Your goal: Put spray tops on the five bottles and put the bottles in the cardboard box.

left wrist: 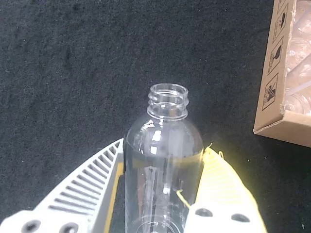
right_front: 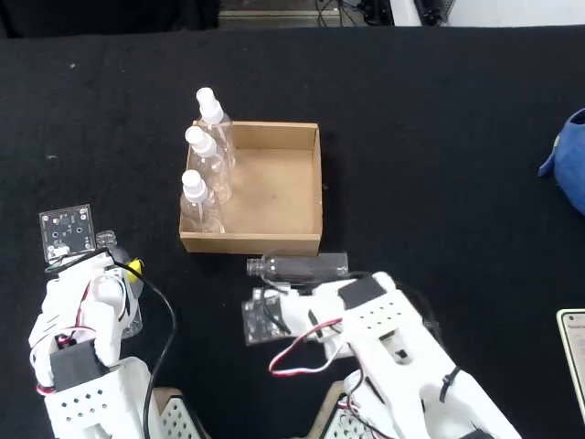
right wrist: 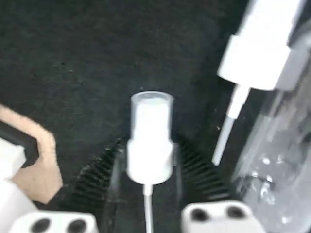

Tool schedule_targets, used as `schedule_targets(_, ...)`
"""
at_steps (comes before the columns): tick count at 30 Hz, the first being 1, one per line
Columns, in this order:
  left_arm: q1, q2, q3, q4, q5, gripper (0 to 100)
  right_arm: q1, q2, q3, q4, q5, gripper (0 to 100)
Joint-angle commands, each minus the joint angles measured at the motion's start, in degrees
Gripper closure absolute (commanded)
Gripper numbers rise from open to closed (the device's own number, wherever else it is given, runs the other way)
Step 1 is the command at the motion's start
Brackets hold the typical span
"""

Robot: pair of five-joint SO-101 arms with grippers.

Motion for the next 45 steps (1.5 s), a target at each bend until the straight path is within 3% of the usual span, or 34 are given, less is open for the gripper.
schedule_targets(1, 0.1, -0.7, -0.2, 0.2, 0.1, 97, 2.0, 0.2, -7.0, 0.1, -9.6, 96.6)
schedule_targets(6, 0.0, -0.5, -0.2, 0.2, 0.0, 97, 1.3, 0.2, -18.7, 9.0, -22.2, 98.8)
schedule_targets(9, -3.3, -0.3, -1.2, -0.4, 0.0, 97, 1.3, 0.2, -26.5, 13.6, -33.6, 98.8)
schedule_targets(14, -6.9, 3.6, -3.8, -0.9, -4.7, 97, 0.7, -0.1, -29.5, 9.4, -49.1, 98.8)
schedule_targets(20, -9.3, 22.5, -8.8, -3.0, -9.3, 97, -1.7, -6.9, -18.2, -1.7, -50.9, 98.8)
schedule_targets(26, -12.6, 41.4, -24.2, 2.3, -16.0, 97, -1.3, -16.8, -5.6, -9.9, -54.4, 98.8)
schedule_targets(32, -13.8, 58.7, -35.0, 11.9, -25.3, 97, -1.6, -25.8, 0.4, -10.9, -54.3, 98.8)
schedule_targets(36, -18.9, 68.9, -39.8, 12.1, -27.3, 97, -1.6, -31.0, 2.7, -10.7, -54.3, 98.8)
schedule_targets(39, -22.3, 75.3, -42.9, 11.5, -32.8, 96, -1.6, -34.1, 3.9, -10.6, -54.3, 98.8)
schedule_targets(45, -27.6, 81.5, -49.7, 13.7, -36.7, 78, -1.6, -37.3, 5.2, -10.6, -54.3, 98.8)
